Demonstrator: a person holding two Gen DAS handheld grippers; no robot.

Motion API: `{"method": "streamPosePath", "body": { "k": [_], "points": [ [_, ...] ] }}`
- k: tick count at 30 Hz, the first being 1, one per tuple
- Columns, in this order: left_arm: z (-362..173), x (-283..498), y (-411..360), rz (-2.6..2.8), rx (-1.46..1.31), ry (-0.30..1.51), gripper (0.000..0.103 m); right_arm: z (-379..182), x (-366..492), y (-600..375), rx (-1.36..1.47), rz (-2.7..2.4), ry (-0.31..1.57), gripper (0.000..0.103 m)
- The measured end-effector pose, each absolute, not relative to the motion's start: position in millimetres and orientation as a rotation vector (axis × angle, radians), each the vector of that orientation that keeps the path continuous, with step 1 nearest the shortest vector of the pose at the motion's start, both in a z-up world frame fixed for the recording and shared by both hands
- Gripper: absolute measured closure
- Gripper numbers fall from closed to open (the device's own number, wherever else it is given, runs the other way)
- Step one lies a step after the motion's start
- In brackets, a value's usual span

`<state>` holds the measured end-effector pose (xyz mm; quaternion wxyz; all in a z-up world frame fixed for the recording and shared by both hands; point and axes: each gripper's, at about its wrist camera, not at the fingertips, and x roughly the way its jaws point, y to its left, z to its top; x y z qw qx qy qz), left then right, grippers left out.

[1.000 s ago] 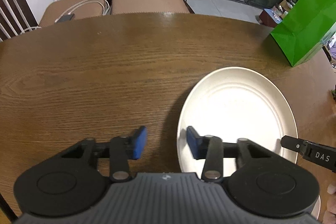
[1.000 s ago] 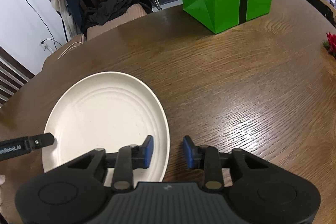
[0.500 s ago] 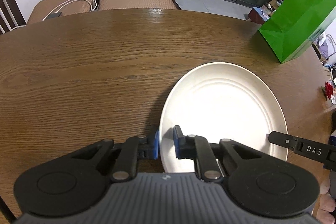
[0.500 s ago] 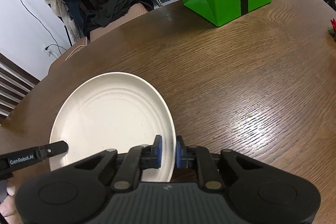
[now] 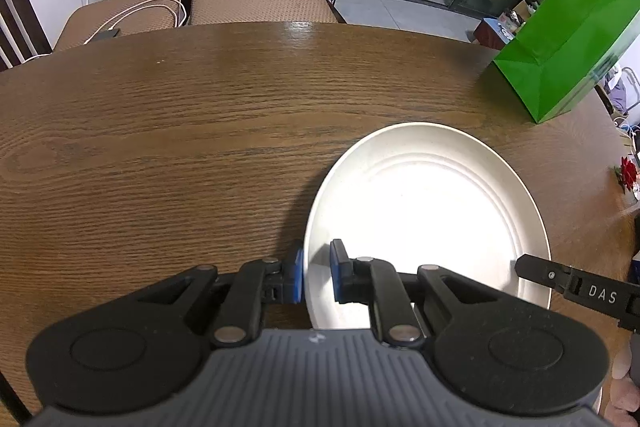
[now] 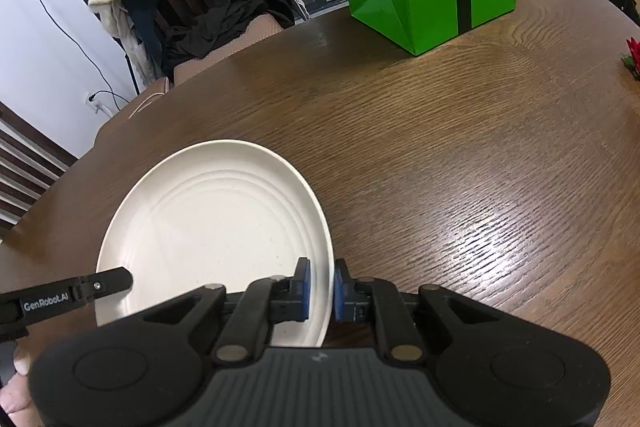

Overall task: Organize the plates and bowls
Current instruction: 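Lift the third cream plate off the table with both grippers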

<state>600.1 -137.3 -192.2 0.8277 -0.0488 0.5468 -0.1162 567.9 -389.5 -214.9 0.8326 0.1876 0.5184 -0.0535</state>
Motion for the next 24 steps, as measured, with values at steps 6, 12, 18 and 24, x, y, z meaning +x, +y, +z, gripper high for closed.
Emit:
{"method": "streamPosePath", "body": {
  "k": [6, 12, 18, 24],
  "points": [
    [-187.4, 597.0, -136.8, -0.240, -0.104, 1.149, 0.090, -210.7, 567.4, -389.7, 0.402, -0.102, 1.081, 0.093],
    [-182.2, 592.9, -136.2, -0.231, -0.103, 1.136, 0.090, -206.7, 564.5, -388.2, 0.392, -0.091, 1.062, 0.094],
    [-178.5, 590.7, -137.3, -0.226, -0.099, 1.129, 0.090, -205.2, 559.4, -387.6, 0.382, -0.083, 1.051, 0.094],
    [-175.1, 589.5, -138.1, -0.225, -0.097, 1.119, 0.090, -200.8, 555.6, -386.6, 0.374, -0.081, 1.035, 0.094]
  ]
}}
